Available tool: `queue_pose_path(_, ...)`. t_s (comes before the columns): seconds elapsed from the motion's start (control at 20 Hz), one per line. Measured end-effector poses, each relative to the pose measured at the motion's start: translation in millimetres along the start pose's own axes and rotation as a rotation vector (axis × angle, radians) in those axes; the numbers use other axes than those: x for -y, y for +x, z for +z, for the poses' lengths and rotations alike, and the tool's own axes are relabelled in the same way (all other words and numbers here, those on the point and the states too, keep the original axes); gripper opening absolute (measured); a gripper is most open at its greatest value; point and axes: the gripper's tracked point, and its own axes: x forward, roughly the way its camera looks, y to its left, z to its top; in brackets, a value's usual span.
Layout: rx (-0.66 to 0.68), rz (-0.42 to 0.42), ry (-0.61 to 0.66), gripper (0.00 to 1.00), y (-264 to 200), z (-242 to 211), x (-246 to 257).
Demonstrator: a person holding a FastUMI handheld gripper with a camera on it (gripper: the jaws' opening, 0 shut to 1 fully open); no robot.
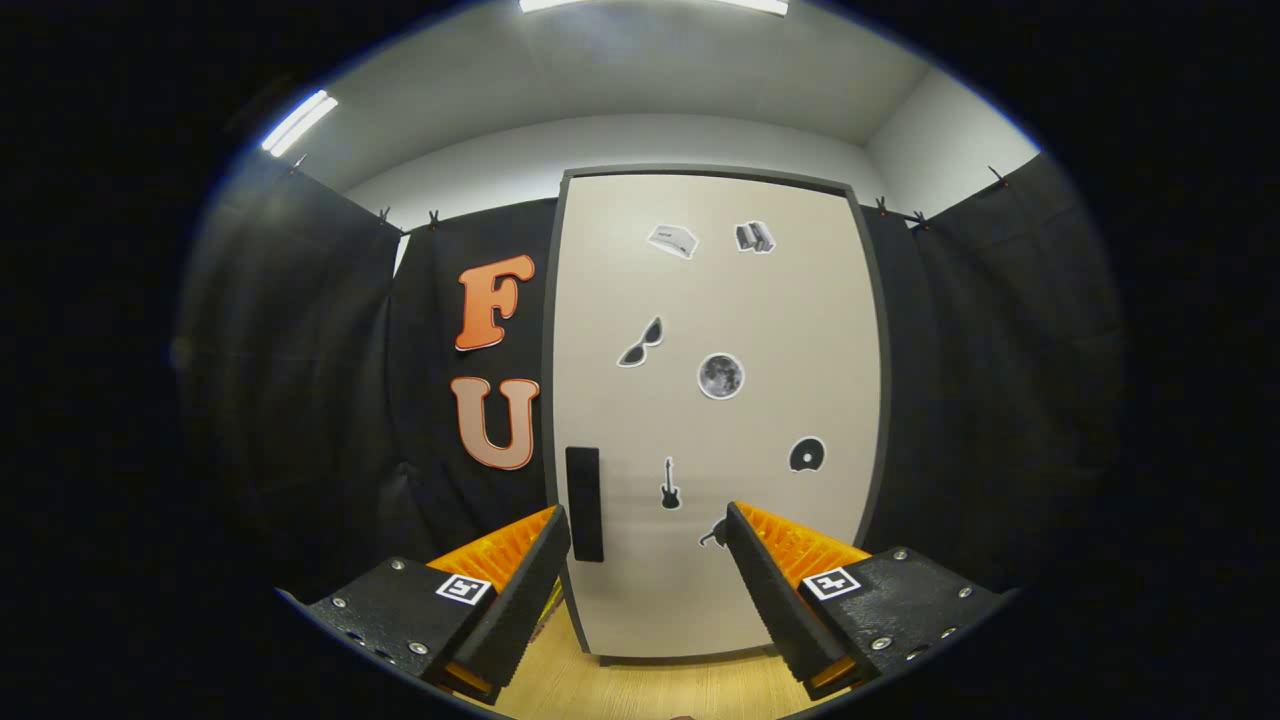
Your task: Open the shoe cabinet door, grab the shoes and put them into the shoe cabinet, then close the shoe cabinet door.
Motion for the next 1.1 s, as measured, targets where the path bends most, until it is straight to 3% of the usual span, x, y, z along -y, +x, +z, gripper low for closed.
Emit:
queue_pose_path(0.5, -0.057, -0.09, 0.027, 0.97, -110, -31, 16)
queue_pose_path(1.1, -0.049, -0.121, 0.022, 0.98, -143, -30, 18)
